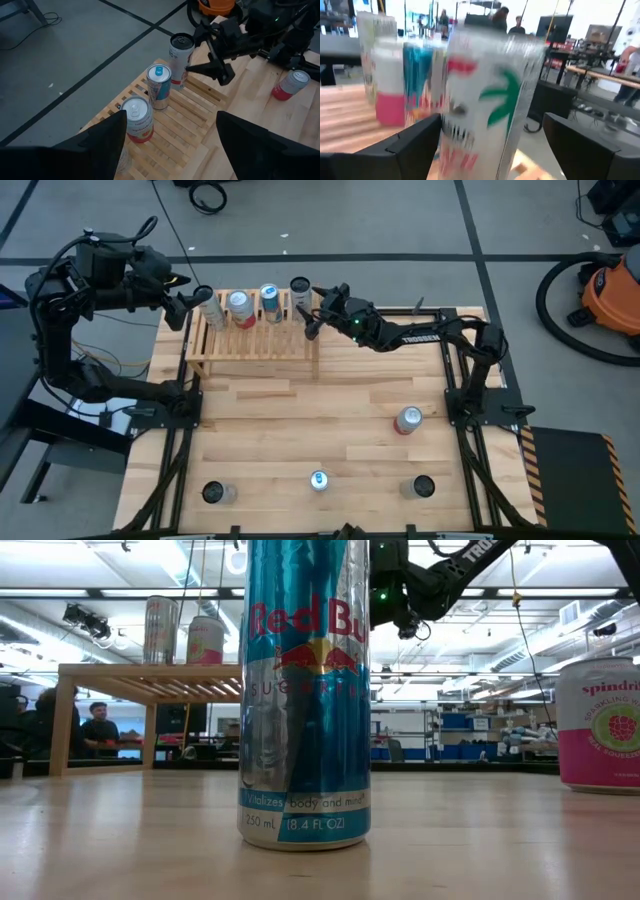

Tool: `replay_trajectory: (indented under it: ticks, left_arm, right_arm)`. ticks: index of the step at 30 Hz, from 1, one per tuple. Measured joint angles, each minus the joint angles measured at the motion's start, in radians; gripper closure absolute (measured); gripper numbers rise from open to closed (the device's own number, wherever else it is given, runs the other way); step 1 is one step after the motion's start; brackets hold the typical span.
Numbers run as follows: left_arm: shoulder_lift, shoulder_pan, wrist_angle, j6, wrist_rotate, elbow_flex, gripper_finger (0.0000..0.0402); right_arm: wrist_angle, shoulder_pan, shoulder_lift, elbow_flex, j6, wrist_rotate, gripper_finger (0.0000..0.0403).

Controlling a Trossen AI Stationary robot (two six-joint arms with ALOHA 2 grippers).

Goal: Place canned beverage on shelf
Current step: Adjust the white pink soda can on the shelf, then put the white yellow soda can on the shelf aligned with the other white yellow soda can

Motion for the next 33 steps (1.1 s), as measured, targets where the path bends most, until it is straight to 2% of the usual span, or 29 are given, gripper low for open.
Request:
replay_trajectory:
  ticks: [16,21,28,33]
  left_arm:
    - [0.0,0.0,-0.003,0.0,0.0,0.0,0.0092]
    - [-0.001,0.0,-0.025,0.0,0.0,-0.004,0.0092]
    - [-0.002,0.0,-0.025,0.014,0.0,-0.005,0.0092]
    - [-0.002,0.0,-0.026,0.021,-0.001,-0.005,0.0092]
  right_arm:
    - [-0.056,0.046,-0.143,0.0,-0.028,0.0,0.0038]
    - [-0.205,0.089,-0.27,0.0,-0.103,0.0,0.0039]
    - [-0.477,0.147,-0.489,0.001,-0.1,0.009,0.0036]
    - [-0.566,0.18,-0.58,0.001,-0.134,0.049,0.002]
